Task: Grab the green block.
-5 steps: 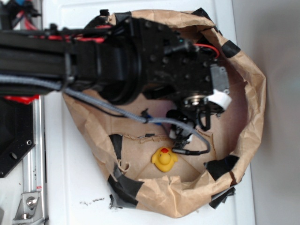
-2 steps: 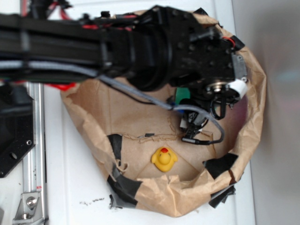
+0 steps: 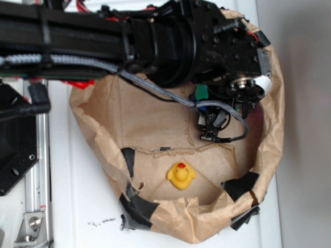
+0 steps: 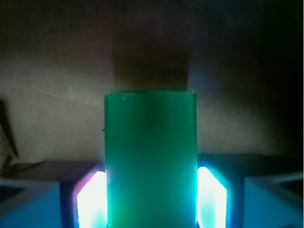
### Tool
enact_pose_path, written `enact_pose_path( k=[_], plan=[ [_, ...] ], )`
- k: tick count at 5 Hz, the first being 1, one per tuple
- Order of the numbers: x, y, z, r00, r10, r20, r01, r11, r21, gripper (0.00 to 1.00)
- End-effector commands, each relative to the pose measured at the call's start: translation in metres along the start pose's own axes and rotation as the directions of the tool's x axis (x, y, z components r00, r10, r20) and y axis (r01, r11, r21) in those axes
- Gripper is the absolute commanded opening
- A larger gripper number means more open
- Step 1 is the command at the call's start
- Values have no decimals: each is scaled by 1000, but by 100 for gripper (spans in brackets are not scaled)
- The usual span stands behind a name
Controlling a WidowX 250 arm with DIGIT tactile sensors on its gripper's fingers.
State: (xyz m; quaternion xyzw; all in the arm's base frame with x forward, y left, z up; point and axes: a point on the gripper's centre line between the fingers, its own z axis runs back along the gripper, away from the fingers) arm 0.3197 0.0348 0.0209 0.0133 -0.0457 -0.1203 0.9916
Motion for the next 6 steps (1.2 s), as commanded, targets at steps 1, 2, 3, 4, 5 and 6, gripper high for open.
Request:
enact_pose_path(
  k=[1, 2, 3, 4, 5, 6],
  plan=[
    [-2, -1, 7, 1000, -4, 20, 4, 1000, 31, 0],
    [-5, -9, 37, 998, 7, 65, -9, 999, 31, 0],
    [-4, -30, 88, 994, 52, 92, -53, 999, 9, 0],
    [-11, -31, 139, 990, 132, 58, -133, 991, 14, 0],
    [-21, -29, 159, 984, 173, 37, -173, 985, -15, 0],
    [-27, -34, 160, 983, 182, 37, -181, 983, -18, 0]
  ],
)
